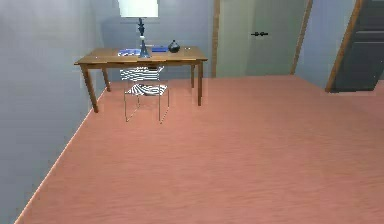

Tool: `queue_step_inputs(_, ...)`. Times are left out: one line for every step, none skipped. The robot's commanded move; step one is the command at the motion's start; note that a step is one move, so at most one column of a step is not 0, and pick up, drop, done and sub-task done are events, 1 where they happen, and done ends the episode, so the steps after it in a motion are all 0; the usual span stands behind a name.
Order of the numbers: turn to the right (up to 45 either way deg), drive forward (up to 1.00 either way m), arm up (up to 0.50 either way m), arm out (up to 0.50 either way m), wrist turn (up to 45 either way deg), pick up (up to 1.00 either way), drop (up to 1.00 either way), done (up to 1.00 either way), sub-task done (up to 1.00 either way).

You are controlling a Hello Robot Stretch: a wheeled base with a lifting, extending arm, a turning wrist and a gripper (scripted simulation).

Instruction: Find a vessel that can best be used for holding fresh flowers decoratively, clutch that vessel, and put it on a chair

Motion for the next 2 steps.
queue_step_inputs(0.0,0.75,0.0,0.0,0.0,0.0,0.0,0.0,0.0)
queue_step_inputs(3.0,0.0,0.0,0.0,0.0,0.0,0.0,0.0,0.0)
